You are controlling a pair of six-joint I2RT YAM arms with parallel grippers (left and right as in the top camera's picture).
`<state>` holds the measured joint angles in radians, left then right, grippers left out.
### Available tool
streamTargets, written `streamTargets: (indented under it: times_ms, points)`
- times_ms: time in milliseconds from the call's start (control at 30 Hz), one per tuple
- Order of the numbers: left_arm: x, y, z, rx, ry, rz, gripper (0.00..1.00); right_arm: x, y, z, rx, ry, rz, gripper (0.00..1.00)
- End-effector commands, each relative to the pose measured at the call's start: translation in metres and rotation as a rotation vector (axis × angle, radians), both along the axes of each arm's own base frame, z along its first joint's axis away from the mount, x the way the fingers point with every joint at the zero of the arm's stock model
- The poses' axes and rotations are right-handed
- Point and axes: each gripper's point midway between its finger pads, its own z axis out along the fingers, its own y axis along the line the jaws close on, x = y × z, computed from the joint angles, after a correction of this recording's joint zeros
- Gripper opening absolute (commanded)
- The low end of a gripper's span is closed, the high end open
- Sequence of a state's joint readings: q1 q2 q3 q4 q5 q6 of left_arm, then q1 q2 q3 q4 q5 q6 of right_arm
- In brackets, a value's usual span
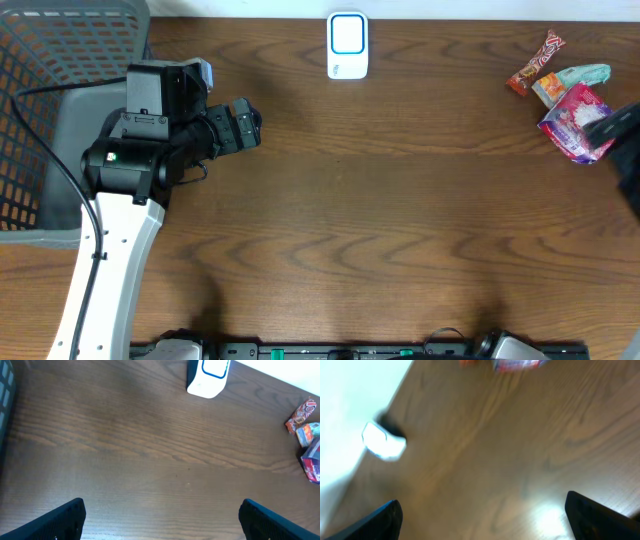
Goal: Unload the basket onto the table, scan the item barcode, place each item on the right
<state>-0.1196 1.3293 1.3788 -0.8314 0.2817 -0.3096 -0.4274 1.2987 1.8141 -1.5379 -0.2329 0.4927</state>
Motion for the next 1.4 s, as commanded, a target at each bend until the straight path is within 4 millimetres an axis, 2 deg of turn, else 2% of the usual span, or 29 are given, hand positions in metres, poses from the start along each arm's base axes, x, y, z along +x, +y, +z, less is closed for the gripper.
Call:
streamTargets:
  times_ms: [0, 100, 200, 367, 567, 800, 933, 1067, 1267, 1367]
  points:
    - [-0.001, 0.002, 0.002, 0.010, -0.010, -0.001, 0.98, -0.024, 0.030, -0.014, -0.021, 0.031, 0.135, 0.99]
    - [-0.001, 0.002, 0.002, 0.009, -0.010, -0.001, 0.98, -0.047, 0.053, -0.028, 0.043, 0.065, 0.155, 0.99]
    - [-0.001, 0.002, 0.002, 0.009, -0.010, -0.001, 0.98, -0.068, 0.062, -0.041, 0.067, 0.103, 0.154, 0.99]
    - [-0.001, 0.002, 0.002, 0.010, -0.010, -0.001, 0.98, -0.080, 0.065, -0.044, 0.067, 0.115, 0.152, 0.99]
    - [-0.001, 0.002, 0.002, 0.010, -0.010, -0.001, 0.98, -0.091, 0.054, -0.050, -0.002, 0.174, 0.137, 0.99]
    - [-0.001, 0.002, 0.002, 0.010, -0.010, -0.001, 0.98, -0.086, 0.050, -0.051, -0.045, 0.158, 0.183, 0.99]
    - [-0.001, 0.002, 0.002, 0.009, -0.010, -0.001, 0.98, -0.079, 0.051, -0.059, -0.059, 0.139, 0.209, 0.99]
    - [-0.001, 0.002, 0.002, 0.009, -0.010, -0.001, 0.98, -0.065, 0.063, -0.064, -0.122, 0.035, 0.324, 0.99]
    - [-0.001, 0.002, 0.002, 0.009, -0.010, -0.001, 0.98, -0.047, 0.098, -0.061, -0.315, -0.271, 0.614, 0.99]
    - [-0.001, 0.002, 0.002, 0.010, -0.010, -0.001, 0.98, -0.048, 0.099, -0.067, -0.366, -0.382, 0.619, 0.99]
